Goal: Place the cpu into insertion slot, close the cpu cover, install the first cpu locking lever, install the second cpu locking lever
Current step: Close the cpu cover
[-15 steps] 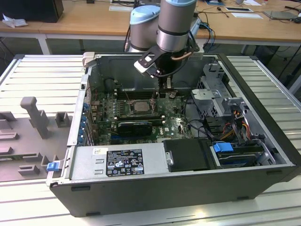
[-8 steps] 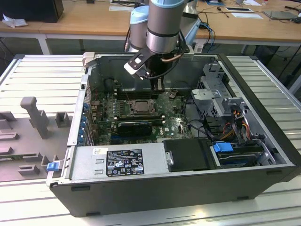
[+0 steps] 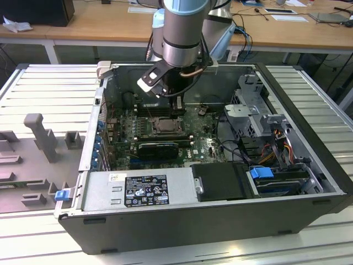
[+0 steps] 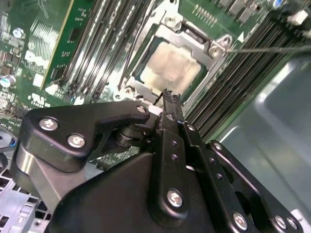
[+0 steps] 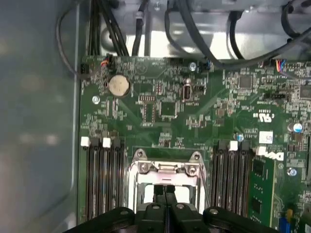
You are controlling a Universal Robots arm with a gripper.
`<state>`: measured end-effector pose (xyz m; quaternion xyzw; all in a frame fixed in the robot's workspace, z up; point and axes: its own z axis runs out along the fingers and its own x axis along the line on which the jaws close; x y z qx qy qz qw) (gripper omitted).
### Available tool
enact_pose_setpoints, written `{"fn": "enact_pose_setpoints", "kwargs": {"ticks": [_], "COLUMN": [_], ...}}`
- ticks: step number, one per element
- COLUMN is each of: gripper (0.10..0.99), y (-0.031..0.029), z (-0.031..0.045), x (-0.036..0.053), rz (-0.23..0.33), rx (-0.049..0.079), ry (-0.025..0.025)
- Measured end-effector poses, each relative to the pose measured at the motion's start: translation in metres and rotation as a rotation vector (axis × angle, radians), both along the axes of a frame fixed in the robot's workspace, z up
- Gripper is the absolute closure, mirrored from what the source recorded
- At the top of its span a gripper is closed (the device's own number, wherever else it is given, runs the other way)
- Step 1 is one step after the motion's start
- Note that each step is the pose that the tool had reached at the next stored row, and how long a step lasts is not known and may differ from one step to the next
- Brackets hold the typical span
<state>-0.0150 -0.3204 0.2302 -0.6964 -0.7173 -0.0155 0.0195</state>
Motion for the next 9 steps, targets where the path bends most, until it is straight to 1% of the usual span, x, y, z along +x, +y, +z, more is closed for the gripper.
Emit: {"fn": "enact_pose_setpoints", "kwargs": {"ticks": [4, 6, 9], "gripper": [0.98, 0.98, 0.98], "y": [0.0, 0.0, 0.0], "z": [-0.0002, -0.0001, -0.0001], "x": [-0.0068, -0.012, -0.0175], "rz": [0.002, 0.002, 0.002], "rx": [0.0, 0.0, 0.0], "ry": [-0.0001, -0.0001, -0.0001]}}
